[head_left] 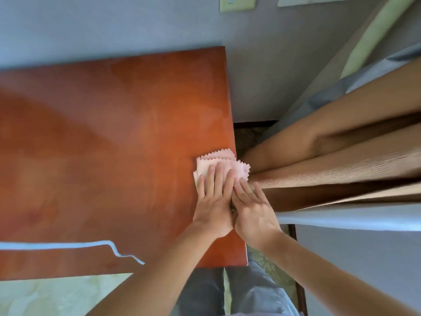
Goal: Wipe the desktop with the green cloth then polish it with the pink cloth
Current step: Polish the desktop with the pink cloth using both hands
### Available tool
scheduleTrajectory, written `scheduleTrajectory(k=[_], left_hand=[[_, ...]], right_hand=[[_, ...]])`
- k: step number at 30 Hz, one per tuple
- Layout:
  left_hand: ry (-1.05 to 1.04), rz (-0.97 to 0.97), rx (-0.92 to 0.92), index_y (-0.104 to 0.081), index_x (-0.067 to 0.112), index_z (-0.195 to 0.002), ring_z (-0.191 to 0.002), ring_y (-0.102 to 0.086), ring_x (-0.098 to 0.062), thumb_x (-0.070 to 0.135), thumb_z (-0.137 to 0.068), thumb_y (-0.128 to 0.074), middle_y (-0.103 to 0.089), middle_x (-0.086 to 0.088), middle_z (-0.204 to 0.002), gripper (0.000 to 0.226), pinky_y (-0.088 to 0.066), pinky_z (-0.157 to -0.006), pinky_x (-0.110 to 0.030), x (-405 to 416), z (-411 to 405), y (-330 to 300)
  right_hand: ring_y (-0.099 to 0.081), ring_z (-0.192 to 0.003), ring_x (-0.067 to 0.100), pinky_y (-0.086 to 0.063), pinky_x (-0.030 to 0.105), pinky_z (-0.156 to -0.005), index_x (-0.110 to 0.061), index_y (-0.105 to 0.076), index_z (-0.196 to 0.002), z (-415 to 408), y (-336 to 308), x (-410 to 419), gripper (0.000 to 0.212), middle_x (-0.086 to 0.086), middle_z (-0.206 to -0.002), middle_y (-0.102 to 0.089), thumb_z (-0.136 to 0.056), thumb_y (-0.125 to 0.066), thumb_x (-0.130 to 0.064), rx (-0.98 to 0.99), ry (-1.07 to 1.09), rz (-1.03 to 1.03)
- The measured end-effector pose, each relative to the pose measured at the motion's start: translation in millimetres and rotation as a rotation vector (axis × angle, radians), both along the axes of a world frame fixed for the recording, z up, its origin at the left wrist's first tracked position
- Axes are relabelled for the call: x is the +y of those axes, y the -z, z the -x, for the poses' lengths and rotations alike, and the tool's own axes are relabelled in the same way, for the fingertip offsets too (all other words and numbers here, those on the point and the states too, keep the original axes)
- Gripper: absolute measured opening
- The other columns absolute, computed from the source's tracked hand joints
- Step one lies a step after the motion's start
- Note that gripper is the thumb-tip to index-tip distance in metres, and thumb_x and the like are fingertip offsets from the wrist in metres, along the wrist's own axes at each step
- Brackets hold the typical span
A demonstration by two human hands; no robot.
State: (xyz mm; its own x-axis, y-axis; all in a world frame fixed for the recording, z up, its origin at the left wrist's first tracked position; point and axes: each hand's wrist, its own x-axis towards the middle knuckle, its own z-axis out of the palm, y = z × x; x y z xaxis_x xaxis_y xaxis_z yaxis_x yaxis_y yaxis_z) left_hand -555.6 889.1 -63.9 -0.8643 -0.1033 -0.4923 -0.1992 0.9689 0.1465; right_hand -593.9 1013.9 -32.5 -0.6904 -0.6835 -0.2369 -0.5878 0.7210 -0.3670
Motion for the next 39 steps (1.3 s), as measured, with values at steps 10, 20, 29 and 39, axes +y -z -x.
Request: scheduleTrajectory(k=[10, 20, 29, 39], left_hand=[[0.005, 0.012, 0.024, 0.036, 0.016, -0.151, -0.142, 0.044, -0.032, 0.037, -0.102, -0.023, 0.047, -0.010, -0.155, 0.080, 0.024, -0.118, -0.051, -18.7, 39.4, 1.7], [0.021, -0.035, 0.084, 0.030, 0.016, -0.154, -0.147, 0.038, -0.031, 0.042, -0.102, -0.034, 0.039, -0.010, -0.160, 0.087, 0.022, -0.119, -0.050, -85.5, 149.0, 8.3], [0.077, -0.068, 0.101, 0.029, 0.018, -0.155, -0.145, 0.040, -0.028, 0.047, -0.102, -0.037, 0.040, -0.009, -0.160, 0.089, 0.022, -0.120, -0.049, -110.7, 170.9, 9.6], [0.017, 0.024, 0.102, 0.032, 0.017, -0.153, -0.146, 0.039, -0.030, 0.040, -0.102, -0.029, 0.044, -0.009, -0.157, 0.083, 0.014, -0.123, -0.051, -166.9, 53.6, 2.7]], right_hand=[[-0.035, -0.142, 0.043, -0.026, 0.056, -0.118, 0.013, -0.050, -0.136, 33.5, 0.5, -30.2, 0.054, 0.028, -0.147, -0.043, -0.083, -0.054, 0.006, -0.034, 0.051, -0.021], [-0.002, -0.154, 0.020, -0.002, 0.036, -0.124, -0.003, -0.018, -0.157, 139.5, -0.6, -102.1, 0.060, 0.010, -0.166, -0.011, -0.099, -0.032, -0.009, -0.052, 0.104, -0.173], [0.000, -0.154, 0.020, -0.005, 0.034, -0.124, -0.004, -0.015, -0.158, 151.6, -4.9, -126.5, 0.061, 0.008, -0.167, -0.009, -0.100, -0.033, -0.010, -0.067, 0.158, -0.212], [0.007, -0.153, 0.031, 0.009, 0.048, -0.122, -0.001, -0.009, -0.157, 57.4, -2.2, -174.3, 0.063, 0.016, -0.166, -0.001, -0.102, -0.028, -0.025, -0.076, -0.090, -0.261]])
